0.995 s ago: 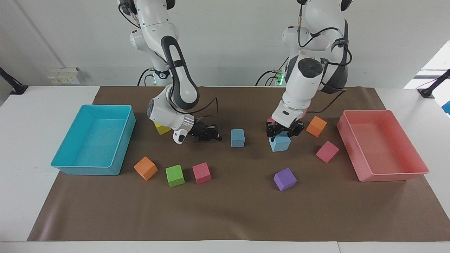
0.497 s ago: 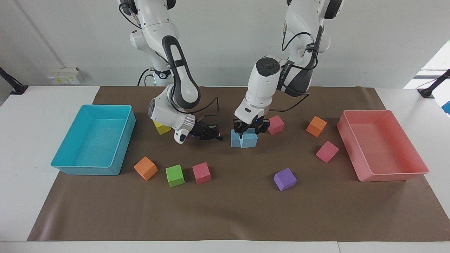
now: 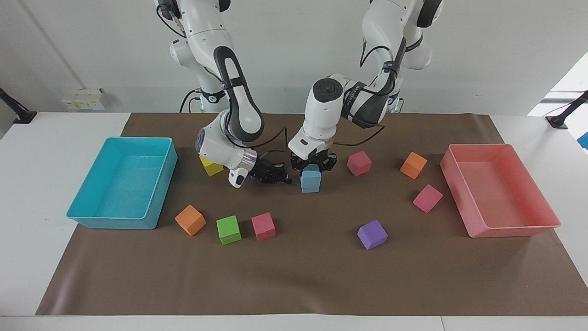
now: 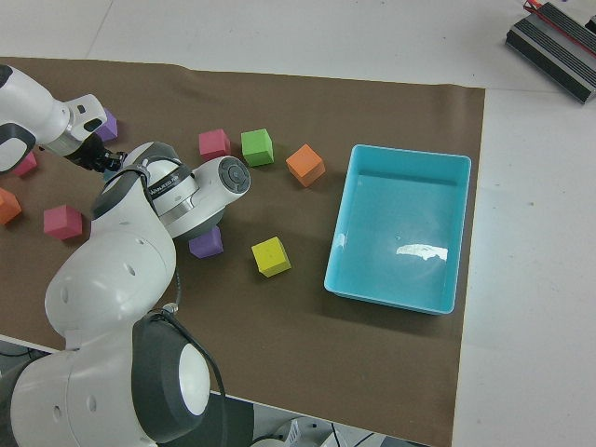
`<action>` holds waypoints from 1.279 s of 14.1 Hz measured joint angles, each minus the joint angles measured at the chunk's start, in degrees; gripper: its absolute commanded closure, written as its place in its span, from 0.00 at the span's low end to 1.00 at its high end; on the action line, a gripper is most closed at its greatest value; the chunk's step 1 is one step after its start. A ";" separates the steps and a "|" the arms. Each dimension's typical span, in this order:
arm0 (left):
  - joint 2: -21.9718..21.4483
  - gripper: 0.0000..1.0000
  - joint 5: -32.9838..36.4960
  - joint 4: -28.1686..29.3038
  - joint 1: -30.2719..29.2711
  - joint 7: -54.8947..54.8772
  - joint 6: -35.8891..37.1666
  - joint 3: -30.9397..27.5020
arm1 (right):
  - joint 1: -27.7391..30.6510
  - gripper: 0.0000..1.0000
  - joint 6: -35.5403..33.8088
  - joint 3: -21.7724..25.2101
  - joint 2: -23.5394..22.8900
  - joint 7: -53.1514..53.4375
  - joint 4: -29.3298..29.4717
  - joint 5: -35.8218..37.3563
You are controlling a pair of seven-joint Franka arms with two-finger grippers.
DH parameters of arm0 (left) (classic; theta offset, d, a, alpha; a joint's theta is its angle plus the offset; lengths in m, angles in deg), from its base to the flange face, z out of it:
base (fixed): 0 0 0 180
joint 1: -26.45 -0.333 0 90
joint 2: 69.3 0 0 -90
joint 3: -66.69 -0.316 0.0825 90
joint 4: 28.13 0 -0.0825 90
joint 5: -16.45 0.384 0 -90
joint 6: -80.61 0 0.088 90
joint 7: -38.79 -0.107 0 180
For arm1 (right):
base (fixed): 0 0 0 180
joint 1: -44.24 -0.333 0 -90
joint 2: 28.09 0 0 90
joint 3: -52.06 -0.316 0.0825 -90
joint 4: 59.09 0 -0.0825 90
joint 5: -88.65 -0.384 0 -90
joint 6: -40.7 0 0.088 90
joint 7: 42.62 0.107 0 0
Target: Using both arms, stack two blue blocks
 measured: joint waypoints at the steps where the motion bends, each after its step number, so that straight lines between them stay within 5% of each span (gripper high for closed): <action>1: -0.02 1.00 0.00 0.37 0.10 -0.01 0.10 0.01 | 0.00 1.00 0.00 0.00 0.00 0.00 0.00 0.00; 15: -1.66 0.95 0.00 3.86 0.74 -0.19 0.51 -0.01 | 0.00 1.00 0.03 0.01 0.00 0.00 0.00 0.00; 18: -1.77 0.69 0.00 3.97 0.74 -0.19 0.51 -0.10 | 0.00 1.00 0.03 0.01 0.00 0.00 0.00 0.00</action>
